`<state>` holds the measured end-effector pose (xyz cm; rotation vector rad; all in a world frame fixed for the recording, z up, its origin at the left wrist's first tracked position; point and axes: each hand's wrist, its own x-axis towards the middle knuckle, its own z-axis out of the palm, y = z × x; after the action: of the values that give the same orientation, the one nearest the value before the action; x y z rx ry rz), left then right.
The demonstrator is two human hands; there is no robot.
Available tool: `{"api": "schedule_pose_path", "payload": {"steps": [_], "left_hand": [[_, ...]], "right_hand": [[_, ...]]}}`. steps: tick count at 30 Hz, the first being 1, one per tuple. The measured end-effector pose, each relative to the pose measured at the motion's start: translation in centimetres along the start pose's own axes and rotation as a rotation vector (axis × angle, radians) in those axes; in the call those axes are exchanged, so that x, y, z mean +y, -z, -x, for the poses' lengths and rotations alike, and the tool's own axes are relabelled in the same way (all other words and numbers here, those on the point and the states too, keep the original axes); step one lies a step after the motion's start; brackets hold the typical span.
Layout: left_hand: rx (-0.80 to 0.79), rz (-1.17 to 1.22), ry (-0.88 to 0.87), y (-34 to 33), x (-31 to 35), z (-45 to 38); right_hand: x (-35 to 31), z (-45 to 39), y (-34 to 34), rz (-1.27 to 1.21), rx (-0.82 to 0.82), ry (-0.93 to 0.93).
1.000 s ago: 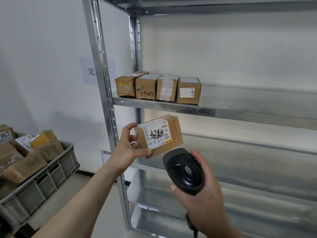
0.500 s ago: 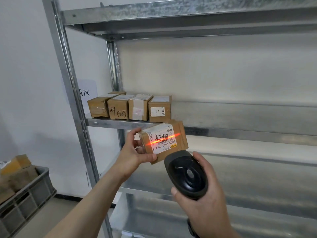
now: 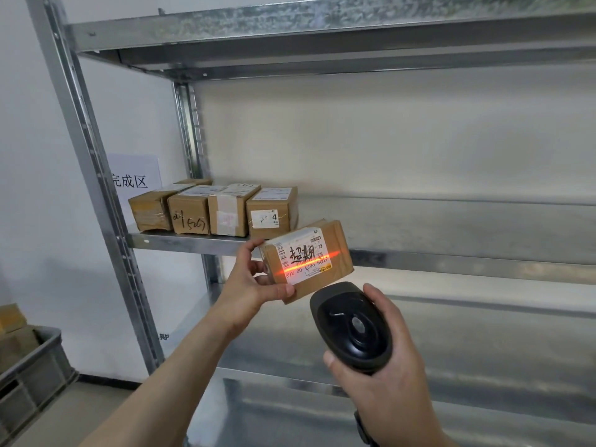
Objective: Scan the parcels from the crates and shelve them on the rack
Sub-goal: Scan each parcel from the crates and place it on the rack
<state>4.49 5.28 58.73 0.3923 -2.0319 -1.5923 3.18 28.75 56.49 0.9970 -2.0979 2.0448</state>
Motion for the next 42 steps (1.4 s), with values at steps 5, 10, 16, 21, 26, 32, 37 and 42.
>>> {"api": "schedule_pose_path", "payload": {"steps": [5,10,16,21,26,32,37,42], "left_hand": [[-0.012,0.012,0.000,-1.3,0.3,-0.4],[-0.021,0.021,-0.006,-2.4,0.6,-0.8],[-0.020,0.040,-0.015,-3.3,0.8,-1.3],[0.026,0.157,0.014,-4.3,0.9,-2.1],[0.060,0.294,0.035,-5.2,1.7,-2.9],[0.123,0.471,0.126,-6.4,2.9,-3.8],[0.166,0.502,0.161,-7.8,3.8,-4.9],[0.190,0.425,0.207,-8.2,4.7,-5.7]], "right_hand": [[0.5,-0.6,1.2,0.010,0.012,0.015],[1.1,-1.0,2.3,0.026,-0.001,0.032],[1.6,-1.6,2.9,0.045,0.012,0.031],[1.8,-3.8,3.2,-0.005,0.088,0.007],[1.8,-6.7,3.2,-0.058,0.107,0.023],[0.7,-10.6,1.7,-0.130,0.151,0.032],[0.0,-13.3,0.5,-0.168,0.163,0.031],[-0.1,-15.5,0.0,-0.184,0.190,0.001]]}}
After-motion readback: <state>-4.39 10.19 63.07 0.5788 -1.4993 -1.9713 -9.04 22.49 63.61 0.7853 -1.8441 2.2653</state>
